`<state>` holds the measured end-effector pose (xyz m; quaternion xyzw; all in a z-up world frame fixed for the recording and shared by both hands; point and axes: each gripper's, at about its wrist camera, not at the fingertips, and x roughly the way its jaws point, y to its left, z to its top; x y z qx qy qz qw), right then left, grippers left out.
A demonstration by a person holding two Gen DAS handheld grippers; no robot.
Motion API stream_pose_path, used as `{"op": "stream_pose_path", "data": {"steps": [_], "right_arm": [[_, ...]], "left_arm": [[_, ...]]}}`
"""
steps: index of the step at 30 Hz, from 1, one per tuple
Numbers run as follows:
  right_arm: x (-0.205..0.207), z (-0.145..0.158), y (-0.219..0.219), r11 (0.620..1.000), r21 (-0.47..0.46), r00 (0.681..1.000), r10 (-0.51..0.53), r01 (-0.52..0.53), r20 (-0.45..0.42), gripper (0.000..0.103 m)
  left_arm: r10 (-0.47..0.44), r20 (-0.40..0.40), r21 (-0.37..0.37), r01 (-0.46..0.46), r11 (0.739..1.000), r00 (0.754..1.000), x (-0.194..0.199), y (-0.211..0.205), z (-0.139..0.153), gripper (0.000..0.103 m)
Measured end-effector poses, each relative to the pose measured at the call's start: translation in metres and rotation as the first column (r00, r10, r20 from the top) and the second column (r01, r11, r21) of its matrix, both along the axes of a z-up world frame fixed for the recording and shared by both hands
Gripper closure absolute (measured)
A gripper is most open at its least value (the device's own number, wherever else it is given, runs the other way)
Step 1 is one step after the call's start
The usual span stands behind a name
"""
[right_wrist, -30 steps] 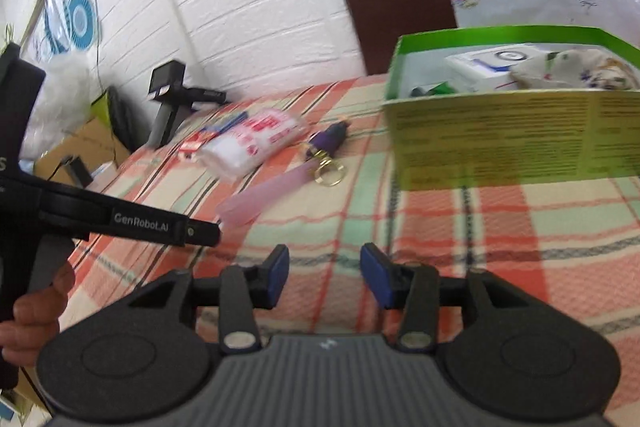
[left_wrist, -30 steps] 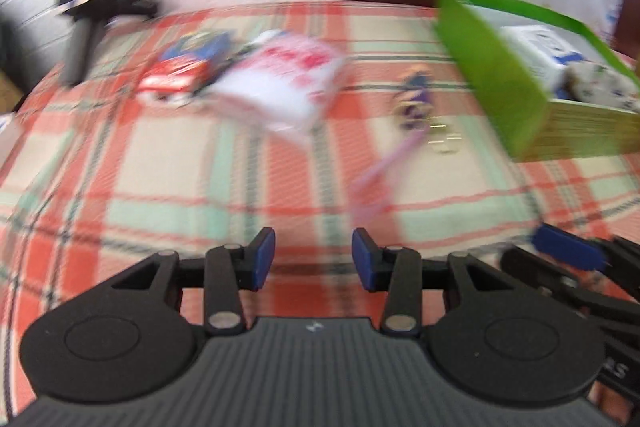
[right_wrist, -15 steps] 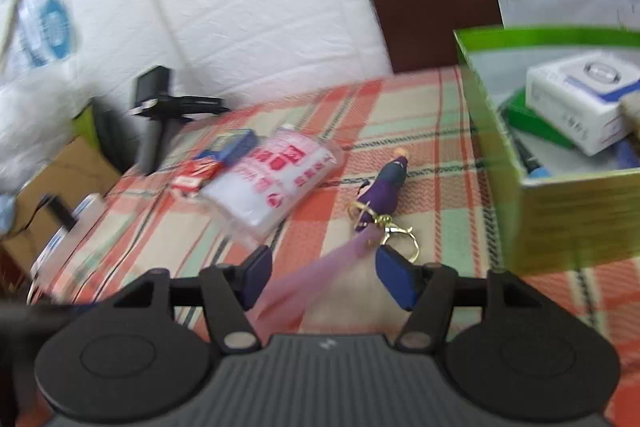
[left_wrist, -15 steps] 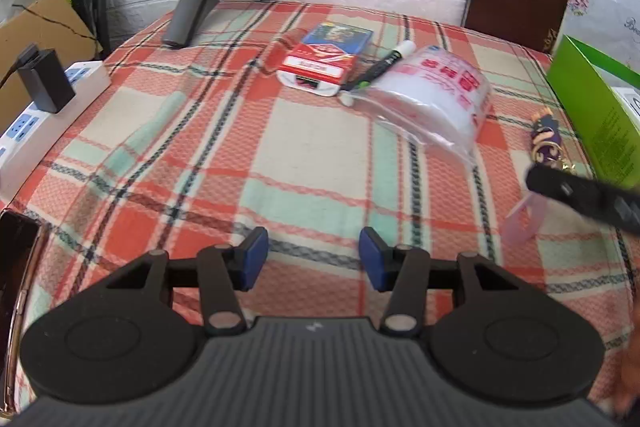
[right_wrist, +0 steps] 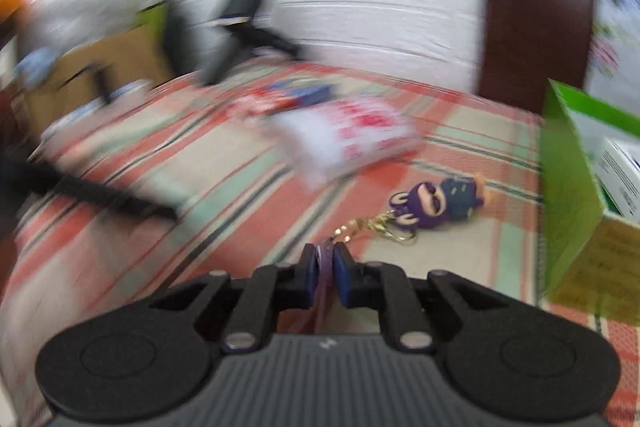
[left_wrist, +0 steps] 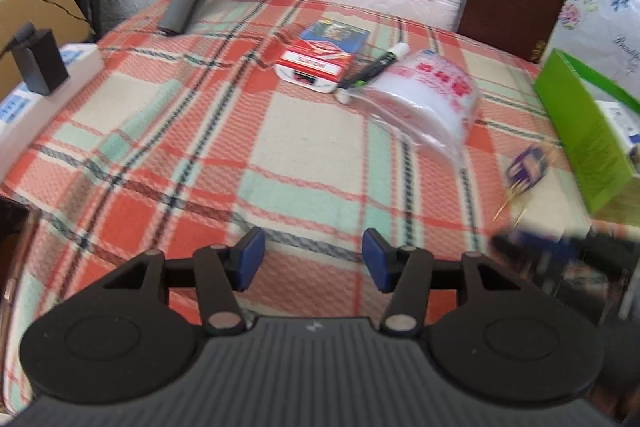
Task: Organize objects
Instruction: 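Grasp the purple keychain doll by its pink strap with the right gripper, then carry the keychain with the right gripper into the green box, release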
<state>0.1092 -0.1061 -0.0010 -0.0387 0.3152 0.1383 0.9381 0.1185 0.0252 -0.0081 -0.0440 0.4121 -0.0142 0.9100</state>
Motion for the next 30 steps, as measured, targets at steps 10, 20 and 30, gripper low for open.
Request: {"op": "stream_pose_path", "data": {"steps": [10, 20, 30], "right_arm": [[-0.052, 0.003, 0.004, 0.997, 0.038, 0.998, 0.06, -0.061, 0.029, 0.061], [-0.054, 0.002, -0.006, 0.998, 0.066, 0.999, 0.02, -0.022, 0.025, 0.053], [-0.063, 0.012, -0.01, 0.994, 0.092, 0.994, 0.059, -0.067, 0.094, 0.094]], "left_arm": [[-0.192, -0.021, -0.121, 0.188, 0.975, 0.981, -0.009, -0.035, 0.015, 0.042], [-0.305, -0.066, -0.014, 0.305, 0.952, 0.95, 0.006, -0.092, 0.004, 0.043], [-0.343, -0.038, -0.129, 0.336, 0.933, 0.939, 0.002, -0.089, 0.017, 0.094]]}}
